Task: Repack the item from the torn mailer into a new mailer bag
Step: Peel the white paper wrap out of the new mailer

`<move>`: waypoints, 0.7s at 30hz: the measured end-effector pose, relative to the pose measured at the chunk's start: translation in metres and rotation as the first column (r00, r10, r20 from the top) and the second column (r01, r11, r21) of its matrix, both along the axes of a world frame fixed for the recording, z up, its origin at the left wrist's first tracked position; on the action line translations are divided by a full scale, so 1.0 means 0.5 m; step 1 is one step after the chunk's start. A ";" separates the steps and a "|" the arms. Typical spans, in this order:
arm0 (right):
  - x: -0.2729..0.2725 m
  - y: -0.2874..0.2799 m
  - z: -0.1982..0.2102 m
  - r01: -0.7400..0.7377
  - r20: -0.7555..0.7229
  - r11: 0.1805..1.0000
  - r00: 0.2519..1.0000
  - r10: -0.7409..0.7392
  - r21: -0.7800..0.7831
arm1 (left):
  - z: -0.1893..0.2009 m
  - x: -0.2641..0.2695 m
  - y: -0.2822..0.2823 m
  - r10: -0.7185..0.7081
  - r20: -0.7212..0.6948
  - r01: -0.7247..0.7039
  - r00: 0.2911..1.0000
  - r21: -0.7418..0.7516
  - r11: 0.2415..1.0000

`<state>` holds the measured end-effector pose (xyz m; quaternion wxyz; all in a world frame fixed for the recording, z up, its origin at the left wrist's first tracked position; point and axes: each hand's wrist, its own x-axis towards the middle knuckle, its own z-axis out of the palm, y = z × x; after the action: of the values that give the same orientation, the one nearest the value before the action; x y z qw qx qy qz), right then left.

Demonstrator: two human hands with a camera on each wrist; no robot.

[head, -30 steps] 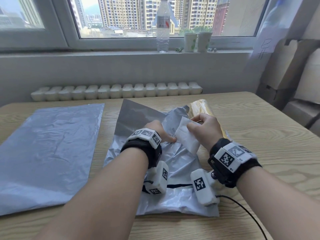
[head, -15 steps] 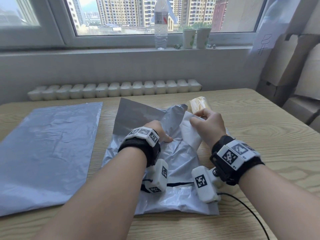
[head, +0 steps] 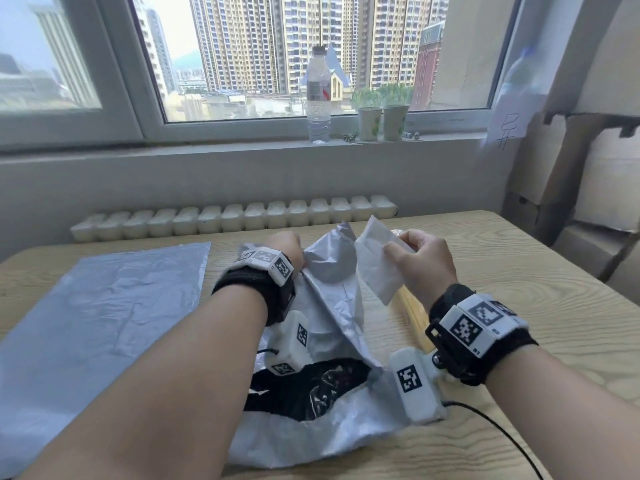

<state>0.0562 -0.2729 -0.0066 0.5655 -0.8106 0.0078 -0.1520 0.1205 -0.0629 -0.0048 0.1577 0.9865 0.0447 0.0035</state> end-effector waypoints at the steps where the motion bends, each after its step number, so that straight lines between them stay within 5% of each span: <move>1: 0.000 -0.002 0.003 0.005 0.007 1.000 1.000 -0.005 0.005 | 0.013 0.008 0.007 0.011 0.028 -0.012 1.000 0.027 1.000; 11: 0.001 -0.016 -0.025 -0.066 -0.075 0.996 0.995 0.071 0.067 | 0.120 0.072 0.079 0.239 0.230 -0.258 0.943 0.056 0.964; 21: -0.003 -0.008 -0.052 -0.056 -0.142 0.993 0.987 0.070 0.102 | 0.212 0.075 0.088 0.215 0.457 -0.255 0.863 0.026 0.967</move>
<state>0.0549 -0.2770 -0.0326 0.6069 -0.7907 0.0306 -0.0740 0.1580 -0.0191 0.1011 0.1200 0.9516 0.1265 0.2532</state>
